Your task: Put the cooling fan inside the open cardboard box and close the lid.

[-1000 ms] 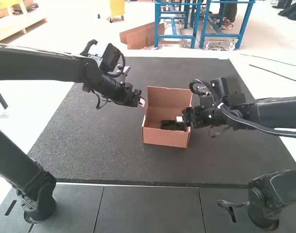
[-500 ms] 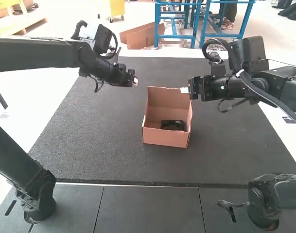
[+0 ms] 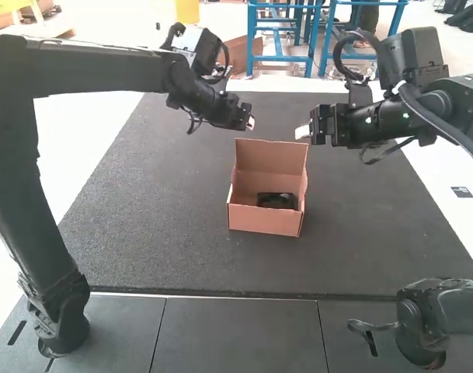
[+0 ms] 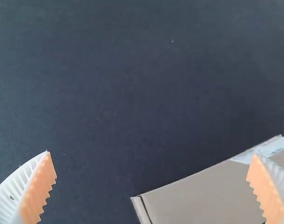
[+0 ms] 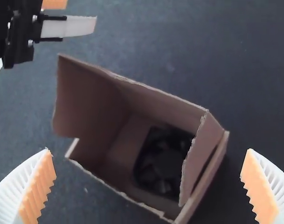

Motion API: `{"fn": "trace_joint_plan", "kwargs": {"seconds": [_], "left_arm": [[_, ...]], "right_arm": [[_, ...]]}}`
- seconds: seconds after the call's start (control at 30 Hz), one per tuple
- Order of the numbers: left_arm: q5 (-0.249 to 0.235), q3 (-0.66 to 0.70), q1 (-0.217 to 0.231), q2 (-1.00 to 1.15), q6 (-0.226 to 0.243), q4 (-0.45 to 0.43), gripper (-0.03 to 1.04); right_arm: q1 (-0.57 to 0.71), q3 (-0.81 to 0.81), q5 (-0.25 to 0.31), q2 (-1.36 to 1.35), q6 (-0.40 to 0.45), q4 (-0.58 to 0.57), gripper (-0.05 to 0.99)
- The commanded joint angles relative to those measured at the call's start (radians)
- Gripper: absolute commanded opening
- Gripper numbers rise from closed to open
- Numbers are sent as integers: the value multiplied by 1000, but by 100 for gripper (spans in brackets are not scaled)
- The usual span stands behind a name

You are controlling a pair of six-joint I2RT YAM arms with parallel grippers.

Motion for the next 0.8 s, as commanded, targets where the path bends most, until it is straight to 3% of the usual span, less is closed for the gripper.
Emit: {"fn": "trace_joint_plan", "kwargs": {"seconds": [0.0,0.2,0.4,0.77], "left_arm": [[14,41,-46,6,17,-25,97],[21,29,-85,10,23,-84,97],[43,15,-122,10,25,-150,97],[97,-108,-162,21,5,-130,97]], "right_arm": [[-13,47,-42,10,12,-19,91],[-30,114,-77,36,27,-74,90],[-33,125,-79,50,27,-79,90],[-33,134,-92,57,27,-171,90]]}}
